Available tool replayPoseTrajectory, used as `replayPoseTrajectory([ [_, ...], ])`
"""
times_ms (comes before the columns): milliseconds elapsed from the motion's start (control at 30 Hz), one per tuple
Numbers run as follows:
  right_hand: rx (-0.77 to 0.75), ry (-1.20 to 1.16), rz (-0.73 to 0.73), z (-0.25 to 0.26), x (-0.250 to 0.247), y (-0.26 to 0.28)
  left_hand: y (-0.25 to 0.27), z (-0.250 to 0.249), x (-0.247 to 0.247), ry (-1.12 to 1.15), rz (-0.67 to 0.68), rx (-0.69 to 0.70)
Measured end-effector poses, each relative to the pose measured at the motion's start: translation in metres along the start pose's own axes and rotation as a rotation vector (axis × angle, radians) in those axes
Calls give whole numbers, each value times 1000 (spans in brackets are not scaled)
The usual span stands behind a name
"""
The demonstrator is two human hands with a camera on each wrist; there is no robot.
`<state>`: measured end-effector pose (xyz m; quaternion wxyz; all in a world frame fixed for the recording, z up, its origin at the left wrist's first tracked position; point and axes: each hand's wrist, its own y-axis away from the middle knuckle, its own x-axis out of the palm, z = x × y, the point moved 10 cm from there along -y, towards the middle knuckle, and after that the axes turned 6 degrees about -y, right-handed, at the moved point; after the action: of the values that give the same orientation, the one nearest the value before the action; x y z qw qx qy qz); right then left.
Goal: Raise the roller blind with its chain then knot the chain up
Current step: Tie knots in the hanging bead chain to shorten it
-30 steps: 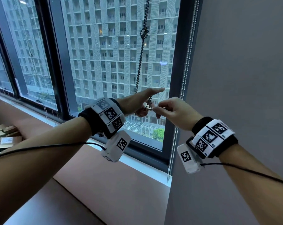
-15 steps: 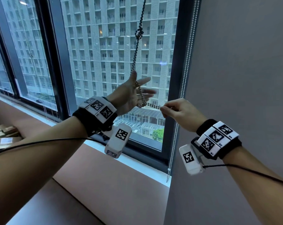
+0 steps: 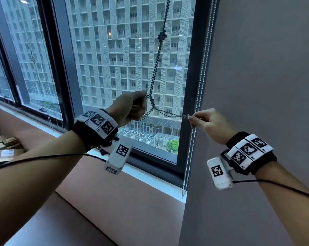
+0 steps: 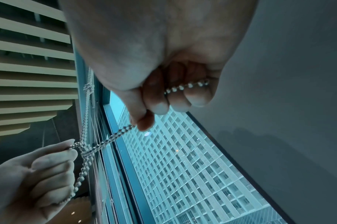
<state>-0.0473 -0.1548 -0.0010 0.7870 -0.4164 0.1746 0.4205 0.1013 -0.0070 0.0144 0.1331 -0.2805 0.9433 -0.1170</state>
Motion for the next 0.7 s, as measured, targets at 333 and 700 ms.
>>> replayPoseTrajectory([
  [333, 25, -72, -28, -5, -15, -3, -7, 8, -11, -70, -161, -106],
  [700, 39, -69, 15, -11, 4, 6, -15, -20, -7, -266, -190, -28],
])
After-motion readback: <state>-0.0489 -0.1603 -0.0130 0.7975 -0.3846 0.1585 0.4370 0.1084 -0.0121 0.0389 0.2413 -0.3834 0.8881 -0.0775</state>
